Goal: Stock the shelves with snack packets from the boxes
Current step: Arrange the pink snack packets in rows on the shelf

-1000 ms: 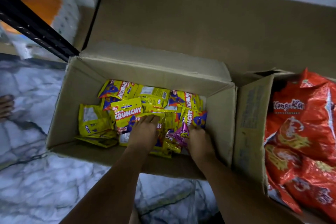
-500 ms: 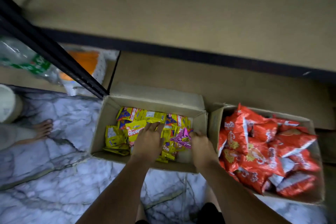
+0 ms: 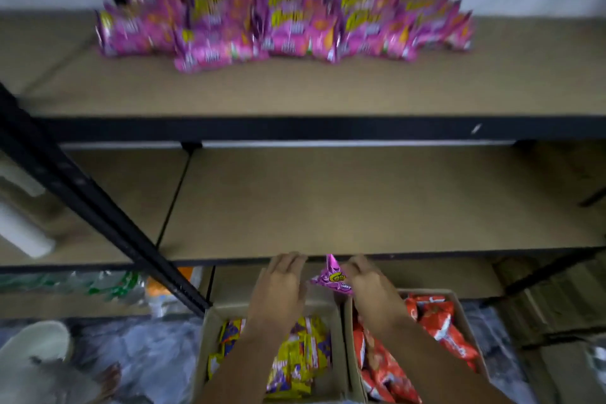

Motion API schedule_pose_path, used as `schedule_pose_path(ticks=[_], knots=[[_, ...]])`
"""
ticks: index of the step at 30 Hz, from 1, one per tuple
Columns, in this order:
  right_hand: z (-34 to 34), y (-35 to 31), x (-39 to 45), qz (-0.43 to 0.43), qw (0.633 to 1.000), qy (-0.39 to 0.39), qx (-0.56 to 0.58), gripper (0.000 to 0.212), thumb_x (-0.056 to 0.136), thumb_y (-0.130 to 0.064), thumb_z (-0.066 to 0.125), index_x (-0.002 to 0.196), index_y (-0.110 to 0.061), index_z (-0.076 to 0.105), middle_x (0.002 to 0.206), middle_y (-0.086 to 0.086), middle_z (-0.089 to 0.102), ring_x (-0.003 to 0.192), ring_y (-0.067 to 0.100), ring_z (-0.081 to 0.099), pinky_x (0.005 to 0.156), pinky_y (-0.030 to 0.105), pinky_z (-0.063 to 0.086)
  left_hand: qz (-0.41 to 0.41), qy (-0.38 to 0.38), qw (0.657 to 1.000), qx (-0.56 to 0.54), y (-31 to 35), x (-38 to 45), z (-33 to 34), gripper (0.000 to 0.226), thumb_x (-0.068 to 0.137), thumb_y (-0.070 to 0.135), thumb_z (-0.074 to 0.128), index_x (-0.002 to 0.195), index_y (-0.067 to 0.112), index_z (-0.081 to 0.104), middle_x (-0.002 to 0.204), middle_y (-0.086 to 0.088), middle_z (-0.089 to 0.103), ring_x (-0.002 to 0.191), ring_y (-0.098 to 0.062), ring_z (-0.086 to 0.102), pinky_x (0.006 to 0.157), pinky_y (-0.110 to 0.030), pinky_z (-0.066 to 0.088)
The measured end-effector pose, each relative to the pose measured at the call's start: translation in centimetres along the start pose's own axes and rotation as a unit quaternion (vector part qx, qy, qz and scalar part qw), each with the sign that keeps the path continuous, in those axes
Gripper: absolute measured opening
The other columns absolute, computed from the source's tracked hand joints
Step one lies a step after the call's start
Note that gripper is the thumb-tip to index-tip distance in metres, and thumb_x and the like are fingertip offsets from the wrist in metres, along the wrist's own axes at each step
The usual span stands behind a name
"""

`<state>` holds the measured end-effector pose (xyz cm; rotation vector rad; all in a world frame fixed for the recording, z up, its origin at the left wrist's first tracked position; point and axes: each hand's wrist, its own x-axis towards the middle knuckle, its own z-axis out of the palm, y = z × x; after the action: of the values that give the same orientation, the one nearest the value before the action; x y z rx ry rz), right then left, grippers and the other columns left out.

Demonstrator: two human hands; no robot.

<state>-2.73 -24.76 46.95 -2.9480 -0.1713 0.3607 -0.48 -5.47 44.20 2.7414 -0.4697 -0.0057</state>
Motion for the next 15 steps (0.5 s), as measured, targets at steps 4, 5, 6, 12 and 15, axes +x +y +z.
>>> schedule_pose_path(ticks=[4, 5, 6, 12, 15], knots=[[-7.5, 0.0, -1.1, -0.031, 0.996, 0.072, -0.038, 0.070, 0.077, 0.010, 0.054, 0.140, -0.018, 0.042, 0.135, 0.005, 0.046, 0.127, 0.024, 0.044, 0.102, 0.031, 0.043, 0.044, 0.037, 0.998, -0.008, 3.2, 2.3, -6.2, 0.045, 0.095, 0.031, 0.058, 0.139, 0.021, 0.054, 0.141, 0.004, 0.054, 0.131, -0.019, 0.047, 0.108, -0.032, 0.038], [-9.5, 0.1, -1.5, -0.029, 0.994, 0.092, -0.042, 0.071, 0.076, 0.010, 0.055, 0.139, -0.019, 0.043, 0.133, 0.004, 0.047, 0.125, 0.024, 0.045, 0.099, 0.032, 0.044, 0.051, 0.049, 0.997, -0.003, 3.9, 2.9, -7.7, 0.045, 0.096, 0.032, 0.057, 0.139, 0.021, 0.053, 0.142, 0.005, 0.053, 0.131, -0.019, 0.047, 0.108, -0.031, 0.038], [-11.3, 0.1, -1.8, -0.027, 0.992, 0.112, -0.044, 0.071, 0.075, 0.011, 0.054, 0.139, -0.020, 0.044, 0.132, 0.003, 0.048, 0.124, 0.024, 0.046, 0.096, 0.033, 0.045, 0.055, 0.061, 0.997, 0.003, 4.7, 3.5, -9.3, 0.046, 0.097, 0.034, 0.056, 0.141, 0.021, 0.051, 0.144, 0.005, 0.051, 0.132, -0.018, 0.045, 0.109, -0.031, 0.037], [-20.3, 1.8, -3.0, -0.066, 0.963, 0.253, -0.059, 0.066, 0.059, 0.011, 0.068, 0.119, -0.016, 0.061, 0.105, 0.002, 0.060, 0.097, 0.025, 0.057, 0.077, 0.034, 0.053, 0.117, 0.125, 0.985, 0.019, 8.9, 6.7, -17.9, 0.047, 0.096, 0.033, 0.059, 0.141, 0.018, 0.053, 0.143, 0.004, 0.054, 0.130, -0.020, 0.049, 0.107, -0.033, 0.042], [-24.4, 2.9, -3.2, -0.096, 0.947, 0.303, -0.056, 0.067, 0.056, 0.003, 0.074, 0.120, -0.016, 0.063, 0.105, 0.001, 0.062, 0.091, 0.023, 0.059, 0.074, 0.034, 0.054, 0.152, 0.178, 0.972, 0.010, 10.5, 8.3, -20.9, 0.037, 0.088, 0.028, 0.071, 0.123, 0.017, 0.067, 0.119, 0.004, 0.068, 0.107, -0.021, 0.064, 0.090, -0.033, 0.053]])
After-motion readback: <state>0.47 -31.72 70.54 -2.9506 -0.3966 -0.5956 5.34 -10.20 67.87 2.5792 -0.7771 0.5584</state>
